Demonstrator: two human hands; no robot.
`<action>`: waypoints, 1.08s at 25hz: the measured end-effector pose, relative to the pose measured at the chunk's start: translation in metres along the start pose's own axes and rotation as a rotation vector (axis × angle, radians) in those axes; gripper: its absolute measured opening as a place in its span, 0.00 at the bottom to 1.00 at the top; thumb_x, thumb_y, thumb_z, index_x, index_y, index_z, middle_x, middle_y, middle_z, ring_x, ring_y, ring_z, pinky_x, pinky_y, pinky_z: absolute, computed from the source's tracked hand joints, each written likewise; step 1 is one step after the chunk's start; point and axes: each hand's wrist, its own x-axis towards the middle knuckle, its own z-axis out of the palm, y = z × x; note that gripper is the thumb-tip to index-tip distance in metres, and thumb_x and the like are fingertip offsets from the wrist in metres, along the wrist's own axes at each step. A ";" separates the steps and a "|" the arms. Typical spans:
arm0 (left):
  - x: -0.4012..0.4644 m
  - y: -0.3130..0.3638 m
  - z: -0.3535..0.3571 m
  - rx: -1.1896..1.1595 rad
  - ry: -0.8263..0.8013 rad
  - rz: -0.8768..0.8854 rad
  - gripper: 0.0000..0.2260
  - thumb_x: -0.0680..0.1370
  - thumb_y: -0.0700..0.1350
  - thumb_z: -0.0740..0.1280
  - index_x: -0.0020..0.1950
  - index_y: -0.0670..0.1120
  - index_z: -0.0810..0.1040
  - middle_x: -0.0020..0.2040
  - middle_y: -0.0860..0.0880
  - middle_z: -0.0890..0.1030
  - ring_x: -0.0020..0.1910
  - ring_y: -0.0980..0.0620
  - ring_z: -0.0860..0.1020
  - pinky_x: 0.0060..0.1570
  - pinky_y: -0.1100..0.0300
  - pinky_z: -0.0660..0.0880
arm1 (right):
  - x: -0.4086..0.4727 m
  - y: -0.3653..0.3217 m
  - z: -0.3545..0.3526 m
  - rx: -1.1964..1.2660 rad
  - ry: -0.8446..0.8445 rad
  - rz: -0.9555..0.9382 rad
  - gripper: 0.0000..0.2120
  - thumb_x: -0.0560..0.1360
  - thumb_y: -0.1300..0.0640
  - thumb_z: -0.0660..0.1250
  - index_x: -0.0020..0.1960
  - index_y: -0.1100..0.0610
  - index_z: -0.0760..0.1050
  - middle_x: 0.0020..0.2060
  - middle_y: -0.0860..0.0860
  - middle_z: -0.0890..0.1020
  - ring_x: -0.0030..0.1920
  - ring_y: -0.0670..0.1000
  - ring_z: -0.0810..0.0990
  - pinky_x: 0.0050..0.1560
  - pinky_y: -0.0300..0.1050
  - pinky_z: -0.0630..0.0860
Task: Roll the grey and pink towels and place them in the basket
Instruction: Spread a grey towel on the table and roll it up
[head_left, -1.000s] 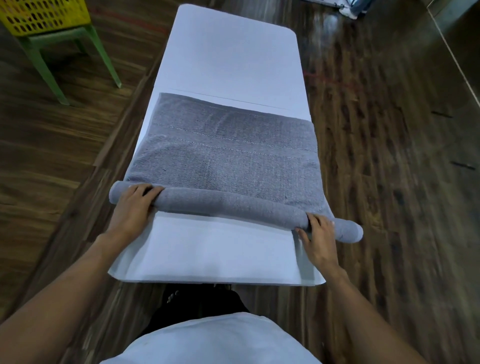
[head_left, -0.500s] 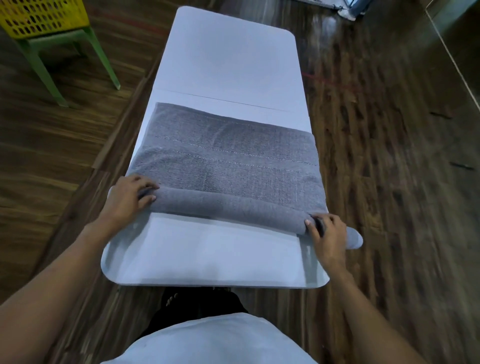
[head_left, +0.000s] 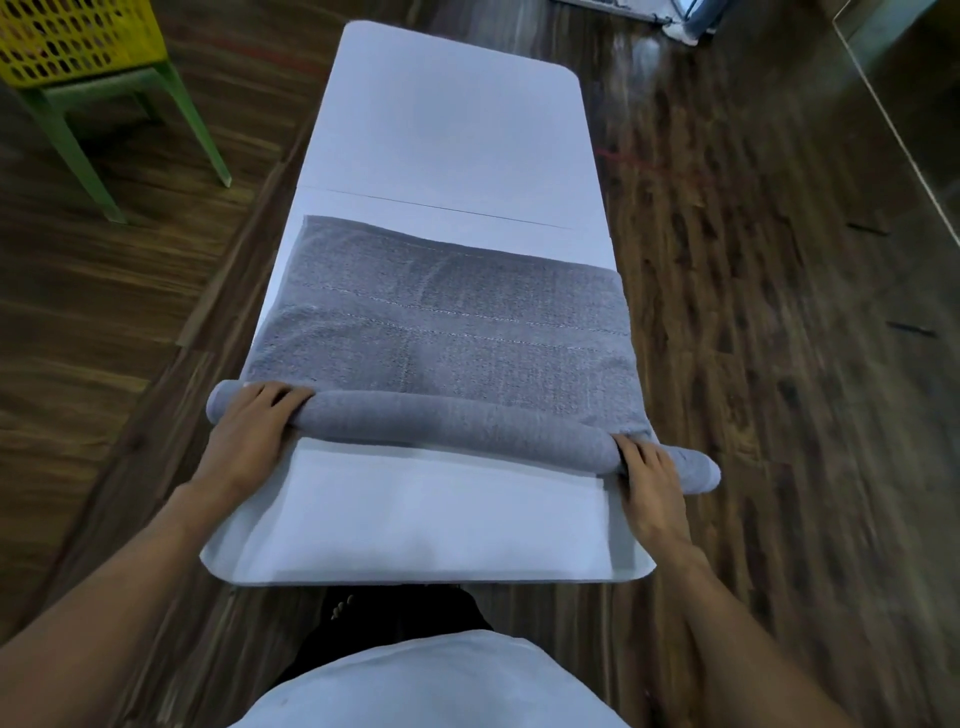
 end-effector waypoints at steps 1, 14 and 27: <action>-0.006 -0.006 -0.003 -0.016 -0.034 0.005 0.18 0.77 0.39 0.62 0.67 0.45 0.74 0.61 0.45 0.77 0.61 0.43 0.72 0.61 0.47 0.71 | -0.005 0.004 -0.002 -0.021 -0.020 -0.018 0.21 0.81 0.62 0.56 0.73 0.57 0.67 0.68 0.56 0.73 0.67 0.57 0.70 0.70 0.57 0.68; -0.018 0.009 0.000 -0.090 0.112 0.088 0.17 0.78 0.37 0.63 0.67 0.39 0.74 0.62 0.40 0.75 0.60 0.41 0.73 0.60 0.44 0.72 | -0.005 0.000 -0.001 0.115 0.162 -0.069 0.17 0.79 0.57 0.62 0.68 0.55 0.71 0.63 0.52 0.75 0.62 0.51 0.72 0.67 0.51 0.69; -0.019 -0.014 -0.015 -0.171 -0.297 0.080 0.17 0.76 0.50 0.59 0.62 0.49 0.77 0.59 0.48 0.80 0.57 0.47 0.78 0.59 0.52 0.73 | -0.024 0.016 -0.014 0.093 -0.143 -0.032 0.18 0.78 0.62 0.67 0.67 0.59 0.71 0.62 0.56 0.77 0.62 0.57 0.75 0.66 0.55 0.71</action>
